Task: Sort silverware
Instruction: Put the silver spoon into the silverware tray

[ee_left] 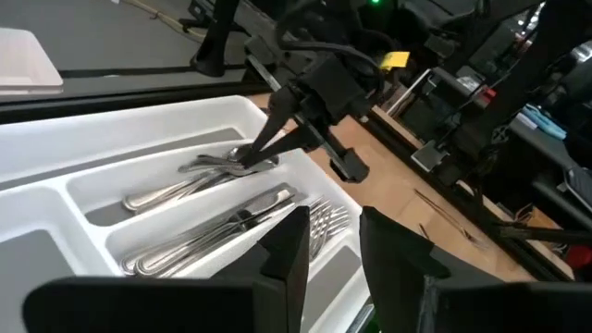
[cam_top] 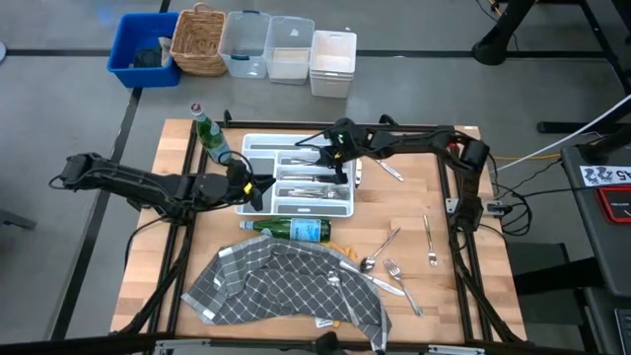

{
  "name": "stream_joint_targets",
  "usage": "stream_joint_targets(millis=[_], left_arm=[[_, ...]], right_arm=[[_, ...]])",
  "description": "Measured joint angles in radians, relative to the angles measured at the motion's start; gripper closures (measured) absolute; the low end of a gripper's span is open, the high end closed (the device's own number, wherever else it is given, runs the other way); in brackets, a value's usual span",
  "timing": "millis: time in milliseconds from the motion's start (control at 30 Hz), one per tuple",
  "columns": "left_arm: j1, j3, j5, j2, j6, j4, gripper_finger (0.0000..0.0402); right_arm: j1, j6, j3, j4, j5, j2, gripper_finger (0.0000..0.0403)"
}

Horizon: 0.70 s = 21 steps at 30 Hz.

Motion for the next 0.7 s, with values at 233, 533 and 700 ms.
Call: stream_joint_targets(millis=[233,533,700], left_arm=[[0.0,0.0,0.0,0.004,0.001,0.003,0.0315],[0.0,0.0,0.0,0.004,0.009,0.003,0.0315],[0.0,0.0,0.0,0.004,0.009,0.002,0.0315]], right_arm=[[0.001,-0.051,0.026,0.002,0.081,0.057,0.04],[0.001,-0.051,0.026,0.008,0.166,0.074,0.04],[0.001,-0.051,0.026,0.019,0.192,0.074,0.0397]])
